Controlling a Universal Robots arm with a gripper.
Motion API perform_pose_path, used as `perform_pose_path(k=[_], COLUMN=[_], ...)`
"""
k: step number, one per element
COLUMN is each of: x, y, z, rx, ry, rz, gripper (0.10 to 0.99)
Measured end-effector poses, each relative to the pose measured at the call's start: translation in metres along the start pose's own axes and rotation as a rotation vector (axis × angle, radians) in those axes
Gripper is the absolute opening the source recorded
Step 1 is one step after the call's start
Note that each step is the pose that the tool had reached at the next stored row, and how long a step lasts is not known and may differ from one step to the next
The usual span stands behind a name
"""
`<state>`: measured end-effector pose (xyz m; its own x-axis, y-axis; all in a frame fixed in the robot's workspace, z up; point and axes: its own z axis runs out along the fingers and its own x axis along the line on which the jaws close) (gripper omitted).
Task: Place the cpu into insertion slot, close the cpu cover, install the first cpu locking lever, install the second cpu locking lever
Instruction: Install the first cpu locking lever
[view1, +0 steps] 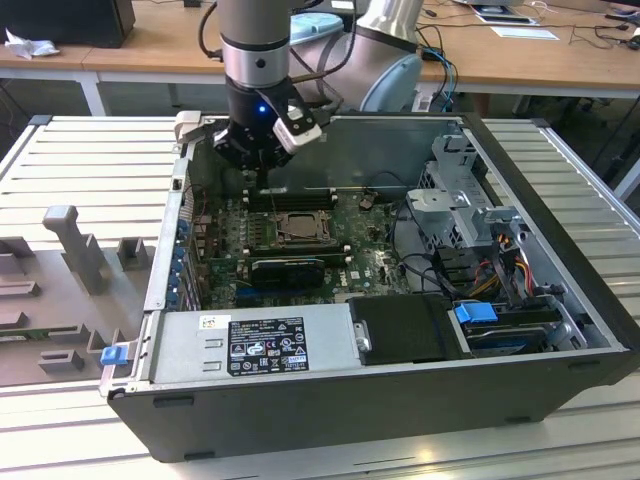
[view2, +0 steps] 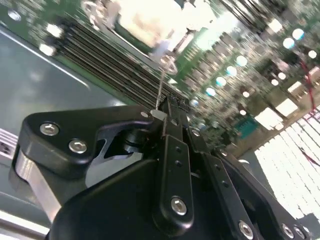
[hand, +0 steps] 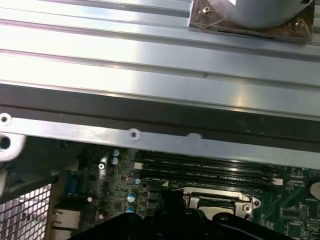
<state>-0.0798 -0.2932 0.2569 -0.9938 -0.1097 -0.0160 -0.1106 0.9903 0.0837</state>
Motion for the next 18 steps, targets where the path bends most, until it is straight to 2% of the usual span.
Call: perform_pose_path(k=[3,5,6,8,9,11,15,18], x=[-0.0197,-0.0293,-0.0329,-0.0335,-0.0337,-0.0356,-0.0467,-0.0499], y=[-0.0019,-0.0030,-0.0035,-0.0046,-0.0048,-0.0054,-0.0070,-0.0063], z=[0.0028,0.0041,0.0043,0.0047,0.0053,0.0090,0.0179,0.0252], rx=[0.001,0.001,-0.004,-0.019,-0.021,-0.021,-0.021,-0.021], ry=[0.0000,-0.0001,-0.0006,-0.0025,-0.0029,-0.0033,-0.0033,-0.0034], rz=[0.002,0.003,0.003,0.006,0.006,0.012,0.014,0.014], gripper=[0.106,0.106,0.106,0.106,0.106,0.106,0.106,0.106])
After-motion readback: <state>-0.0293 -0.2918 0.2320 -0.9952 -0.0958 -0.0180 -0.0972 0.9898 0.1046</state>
